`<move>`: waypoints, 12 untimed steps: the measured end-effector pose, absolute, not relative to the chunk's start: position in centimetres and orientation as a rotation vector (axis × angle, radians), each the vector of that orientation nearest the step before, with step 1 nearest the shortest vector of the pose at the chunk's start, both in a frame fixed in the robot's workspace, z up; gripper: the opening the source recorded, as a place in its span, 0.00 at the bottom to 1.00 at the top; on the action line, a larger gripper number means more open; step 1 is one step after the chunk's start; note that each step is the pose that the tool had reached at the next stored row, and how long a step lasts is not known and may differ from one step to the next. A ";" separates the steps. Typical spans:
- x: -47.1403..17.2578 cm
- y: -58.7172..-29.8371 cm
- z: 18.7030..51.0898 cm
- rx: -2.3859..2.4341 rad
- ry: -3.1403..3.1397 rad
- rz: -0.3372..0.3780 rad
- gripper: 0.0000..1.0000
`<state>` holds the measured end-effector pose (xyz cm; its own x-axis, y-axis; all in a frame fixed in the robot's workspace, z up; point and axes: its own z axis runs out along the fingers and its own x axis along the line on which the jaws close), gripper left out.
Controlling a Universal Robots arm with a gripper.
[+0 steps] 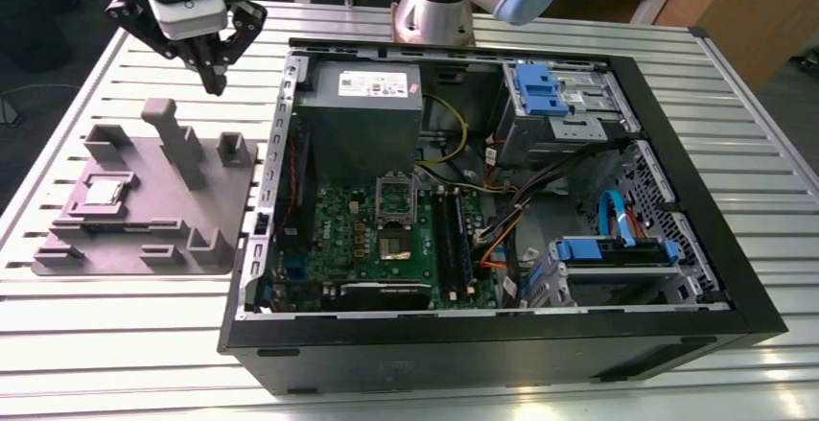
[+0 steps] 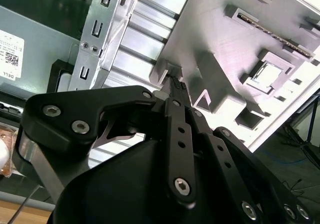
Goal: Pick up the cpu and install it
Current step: 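Reach for the cpu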
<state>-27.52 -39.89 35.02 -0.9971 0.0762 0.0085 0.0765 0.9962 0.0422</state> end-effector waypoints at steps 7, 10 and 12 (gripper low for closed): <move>-27.9 -39.9 35.0 -0.120 -3.130 -0.067 0.10; -28.1 -39.9 34.9 -0.120 -3.130 -0.067 0.10; -28.1 -39.9 34.9 -0.120 -3.130 -0.067 0.10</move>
<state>-28.12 -39.89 34.91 -0.9970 0.0762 0.0105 0.0765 0.9962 0.0421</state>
